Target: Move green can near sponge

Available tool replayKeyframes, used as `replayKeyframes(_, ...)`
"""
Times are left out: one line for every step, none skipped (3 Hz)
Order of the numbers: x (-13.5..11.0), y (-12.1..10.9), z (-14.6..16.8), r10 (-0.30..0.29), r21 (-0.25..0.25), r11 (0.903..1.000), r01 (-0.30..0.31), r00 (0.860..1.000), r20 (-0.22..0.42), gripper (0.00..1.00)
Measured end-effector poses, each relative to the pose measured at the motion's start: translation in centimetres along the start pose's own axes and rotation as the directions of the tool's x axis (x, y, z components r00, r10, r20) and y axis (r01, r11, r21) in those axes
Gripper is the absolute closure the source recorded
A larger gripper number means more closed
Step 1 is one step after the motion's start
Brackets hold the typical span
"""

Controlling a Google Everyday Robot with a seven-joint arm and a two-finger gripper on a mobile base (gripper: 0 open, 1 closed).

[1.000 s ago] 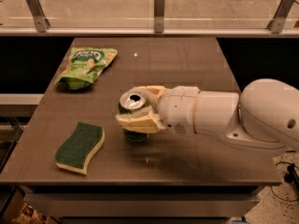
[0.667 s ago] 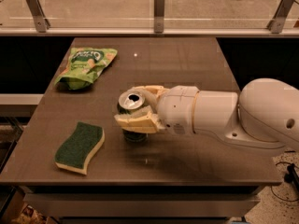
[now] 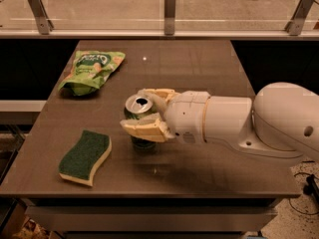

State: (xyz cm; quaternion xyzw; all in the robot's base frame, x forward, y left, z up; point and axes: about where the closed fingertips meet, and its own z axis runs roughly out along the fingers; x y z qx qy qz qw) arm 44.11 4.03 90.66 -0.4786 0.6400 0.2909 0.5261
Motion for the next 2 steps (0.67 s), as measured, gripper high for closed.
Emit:
replayKeyframes(-0.19,0.18,0.12,-0.005,-0.002,1.0000,0.005,1.000,-0.002,0.00)
replayKeyframes(-0.19,0.18,0.12,-0.005,-0.002,1.0000,0.005,1.000,-0.002,0.00)
